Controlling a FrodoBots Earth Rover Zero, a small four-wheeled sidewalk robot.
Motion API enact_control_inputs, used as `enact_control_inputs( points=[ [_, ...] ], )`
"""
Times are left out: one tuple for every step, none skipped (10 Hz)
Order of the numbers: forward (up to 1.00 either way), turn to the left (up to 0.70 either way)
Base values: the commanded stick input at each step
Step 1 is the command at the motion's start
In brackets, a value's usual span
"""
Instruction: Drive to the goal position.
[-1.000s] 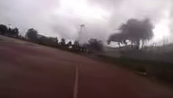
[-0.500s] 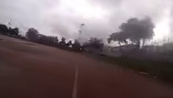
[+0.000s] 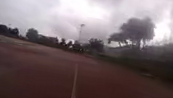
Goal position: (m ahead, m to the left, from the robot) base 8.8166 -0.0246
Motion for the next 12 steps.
enact_control_inputs(
  points=[
    [0.50, 0.00],
    [0.50, 0.00],
    [0.50, 0.00],
    [0.50, 0.00],
    [0.50, 0.00],
    [0.50, 0.00],
    [0.50, 0.00],
    [0.50, 0.00],
    [0.50, 0.00],
    [0.50, 0.00],
    [0.50, 0.00],
    [0.50, 0.00]
  ],
)
